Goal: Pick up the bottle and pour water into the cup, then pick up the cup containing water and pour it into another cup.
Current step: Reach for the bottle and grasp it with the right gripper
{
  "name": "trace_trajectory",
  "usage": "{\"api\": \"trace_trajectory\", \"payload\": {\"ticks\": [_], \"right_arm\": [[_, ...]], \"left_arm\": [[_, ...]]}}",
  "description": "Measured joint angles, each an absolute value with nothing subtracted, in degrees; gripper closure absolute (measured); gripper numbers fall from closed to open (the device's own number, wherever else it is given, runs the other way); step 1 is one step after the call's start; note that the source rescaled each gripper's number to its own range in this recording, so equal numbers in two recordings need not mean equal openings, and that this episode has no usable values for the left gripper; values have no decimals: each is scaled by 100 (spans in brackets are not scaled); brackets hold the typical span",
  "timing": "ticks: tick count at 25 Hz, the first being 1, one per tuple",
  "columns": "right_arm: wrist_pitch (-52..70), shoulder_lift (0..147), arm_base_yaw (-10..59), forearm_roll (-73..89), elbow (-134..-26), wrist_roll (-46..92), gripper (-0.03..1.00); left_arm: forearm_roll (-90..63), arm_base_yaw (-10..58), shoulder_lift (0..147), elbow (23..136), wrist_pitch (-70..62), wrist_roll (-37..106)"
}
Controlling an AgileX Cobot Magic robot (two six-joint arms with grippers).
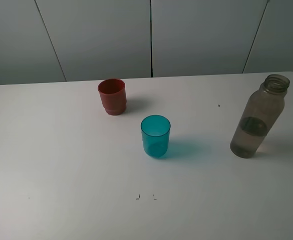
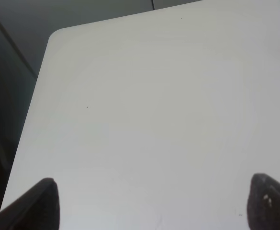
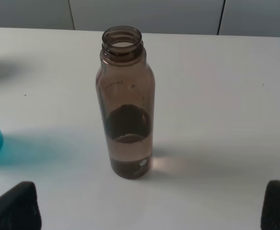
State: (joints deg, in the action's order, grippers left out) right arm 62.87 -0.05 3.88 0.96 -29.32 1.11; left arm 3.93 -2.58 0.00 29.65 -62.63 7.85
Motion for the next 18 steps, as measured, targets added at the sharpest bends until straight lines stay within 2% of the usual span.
{"api": "trace_trajectory", "payload": {"ticks": [18], "right_arm": [[6287, -5, 388, 96, -2932, 111, -3]], "left_arm": [[393, -258, 0, 2965, -6263, 785]]}}
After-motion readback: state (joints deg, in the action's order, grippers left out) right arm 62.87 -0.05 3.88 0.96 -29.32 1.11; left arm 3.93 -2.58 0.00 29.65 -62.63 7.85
